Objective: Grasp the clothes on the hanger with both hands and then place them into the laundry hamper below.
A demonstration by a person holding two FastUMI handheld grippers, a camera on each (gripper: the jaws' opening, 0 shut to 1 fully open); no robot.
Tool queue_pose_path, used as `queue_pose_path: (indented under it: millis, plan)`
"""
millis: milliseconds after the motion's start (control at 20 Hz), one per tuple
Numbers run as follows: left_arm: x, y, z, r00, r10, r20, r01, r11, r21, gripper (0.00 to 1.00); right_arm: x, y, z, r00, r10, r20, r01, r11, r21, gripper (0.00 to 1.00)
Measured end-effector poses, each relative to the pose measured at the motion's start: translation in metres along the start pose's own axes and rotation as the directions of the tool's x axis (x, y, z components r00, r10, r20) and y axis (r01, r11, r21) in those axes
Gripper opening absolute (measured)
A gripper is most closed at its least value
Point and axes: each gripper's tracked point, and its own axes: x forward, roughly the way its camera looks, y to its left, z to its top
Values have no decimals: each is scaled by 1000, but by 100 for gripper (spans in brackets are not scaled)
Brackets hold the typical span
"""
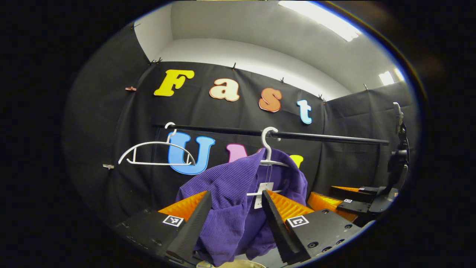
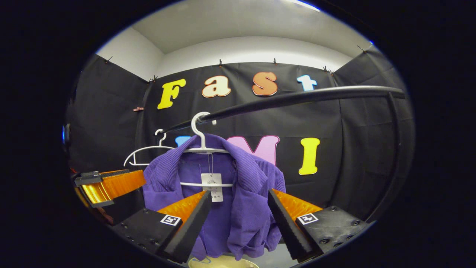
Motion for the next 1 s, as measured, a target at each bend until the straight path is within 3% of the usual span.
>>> queue_pose_path:
  millis: [300,450,500,600,650,1000]
  plan:
    - [30,24,-33,993,117,-24,-115,990,83,86,38,-12,-23,996,82,-18,-81,997,15,97]
    - [36,34,-51,989,143,-33,-140,986,86,86,51,-14,-32,993,113,-25,-113,994,14,97]
    - [37,38,-56,988,153,-38,-149,986,79,81,55,-14,-35,992,124,-30,-123,992,22,97]
    - [38,49,-63,980,192,-43,-188,978,88,81,62,-15,-39,989,141,-39,-139,990,33,97]
    - [40,51,-69,978,202,-46,-198,976,90,86,65,-14,-41,987,153,-39,-152,988,38,97]
    - [54,3,-84,988,123,-89,-123,992,4,84,73,2,-51,969,238,-58,-232,968,92,98]
